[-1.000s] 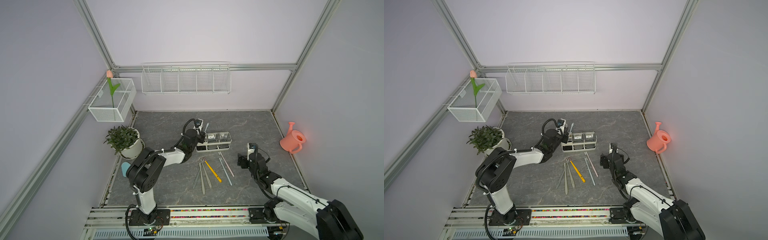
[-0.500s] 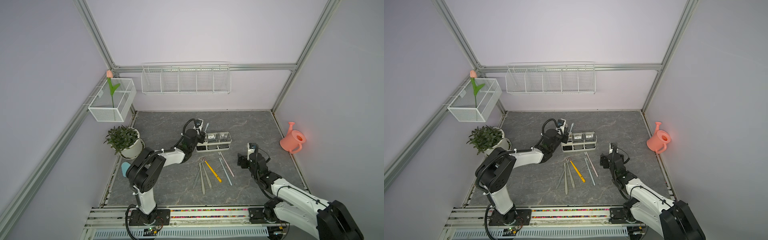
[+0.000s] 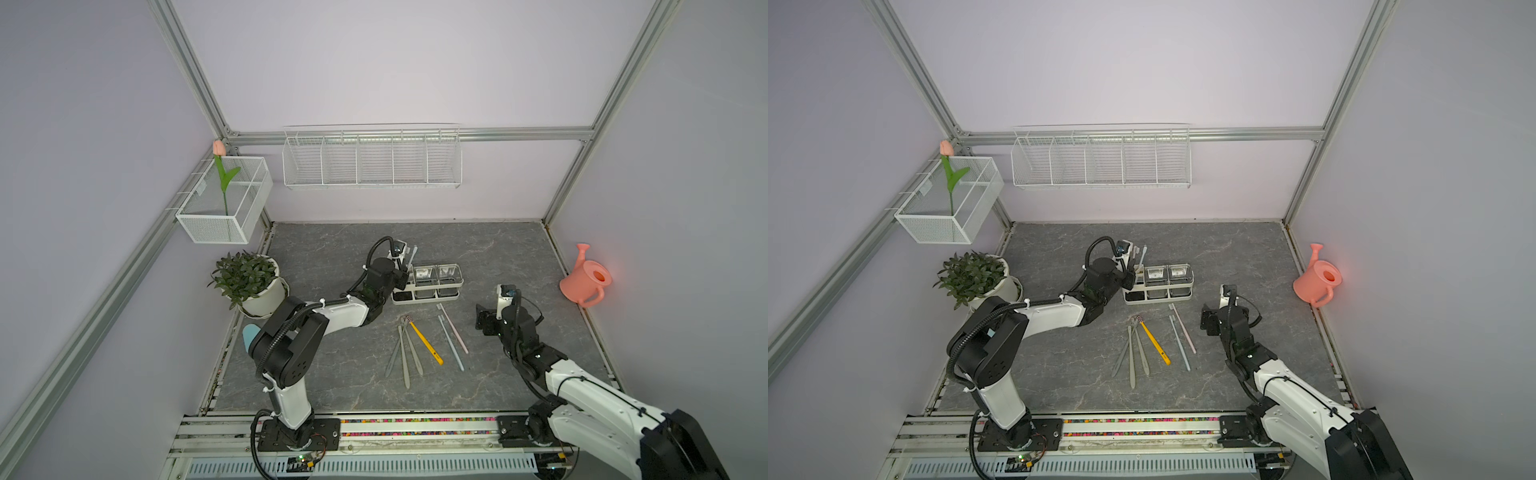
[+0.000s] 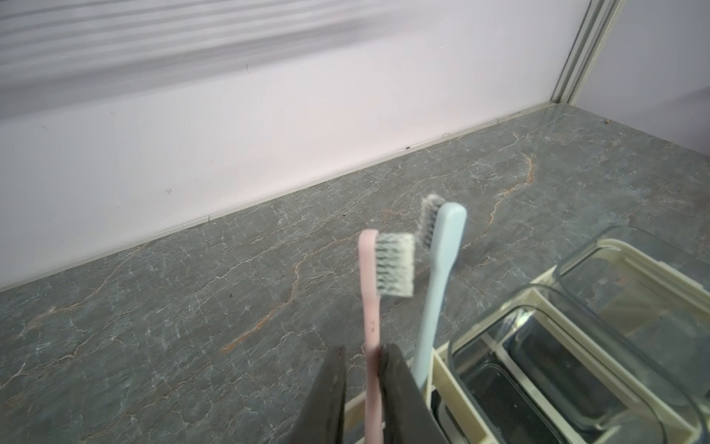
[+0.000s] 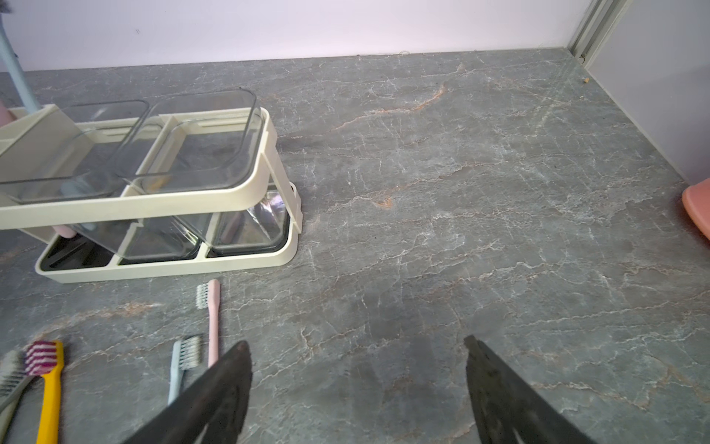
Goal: Place the toothbrush into the toothbrush holder
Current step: Place the toothbrush in the toothbrush holder.
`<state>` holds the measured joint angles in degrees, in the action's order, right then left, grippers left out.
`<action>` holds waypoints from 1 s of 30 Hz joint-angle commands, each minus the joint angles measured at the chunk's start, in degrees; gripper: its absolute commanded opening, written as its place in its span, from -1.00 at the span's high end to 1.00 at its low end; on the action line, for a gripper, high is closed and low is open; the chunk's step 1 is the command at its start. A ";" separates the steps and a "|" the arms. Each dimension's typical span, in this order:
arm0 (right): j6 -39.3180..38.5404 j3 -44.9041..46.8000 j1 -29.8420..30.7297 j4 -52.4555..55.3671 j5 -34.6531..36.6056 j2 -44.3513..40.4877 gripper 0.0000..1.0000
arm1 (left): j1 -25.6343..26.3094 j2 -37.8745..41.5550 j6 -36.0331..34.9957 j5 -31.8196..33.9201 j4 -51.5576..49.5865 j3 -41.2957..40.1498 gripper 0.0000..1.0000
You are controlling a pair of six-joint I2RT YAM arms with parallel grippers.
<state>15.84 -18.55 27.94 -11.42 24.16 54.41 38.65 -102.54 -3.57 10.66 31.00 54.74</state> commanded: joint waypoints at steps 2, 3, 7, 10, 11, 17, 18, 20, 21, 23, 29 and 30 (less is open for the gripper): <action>-0.24 0.71 -0.19 0.15 -0.43 -1.49 -0.77 | 0.19 2.51 -1.05 -0.55 -0.81 -0.07 0.54; -0.25 0.70 -0.25 0.14 -0.59 -1.54 -0.77 | 0.19 2.84 -0.97 -0.55 -0.67 -0.16 0.53; -0.21 0.70 -0.18 0.15 -0.84 -1.48 -0.78 | 0.20 3.82 -0.84 -0.83 -0.44 -0.16 0.51; -0.19 0.62 -0.24 0.17 -0.87 -1.39 -0.77 | 0.19 4.34 -0.82 -1.03 -0.50 -0.07 0.50; -0.19 0.62 -0.19 0.17 -0.83 -1.41 -0.77 | 0.19 4.52 -0.56 -1.05 -0.59 0.02 0.49; -0.19 0.73 -0.24 0.26 -0.92 -1.39 -0.77 | 0.20 6.00 0.30 -1.45 -0.52 -0.37 0.47; -0.19 0.71 -0.19 0.16 -1.00 -1.30 -0.78 | 0.19 6.77 0.69 -1.45 -0.53 -0.59 0.46; -0.24 0.67 -0.24 0.08 -1.27 -1.16 -0.77 | 0.19 8.32 1.23 -1.91 -0.63 -0.86 0.44; -0.32 0.64 -0.19 -0.02 -1.45 -0.97 -0.77 | 0.19 9.31 1.46 -2.04 -1.17 -0.63 0.42; -0.31 0.45 -0.21 -0.06 -1.76 -0.75 -0.77 | 0.22 10.77 2.55 -1.18 -4.41 0.90 0.39; -0.30 0.36 -0.24 -0.12 -1.96 -0.21 -0.77 | 0.20 15.70 9.18 6.18 -24.43 9.53 0.37; -0.30 0.27 -0.24 -0.17 -2.03 -0.10 -0.77 | 0.22 17.27 10.06 5.74 -26.42 9.76 0.37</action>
<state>15.84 -18.52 27.94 -11.42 22.68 53.89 38.70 -89.32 2.11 13.74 15.05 61.56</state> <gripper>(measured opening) 0.886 0.313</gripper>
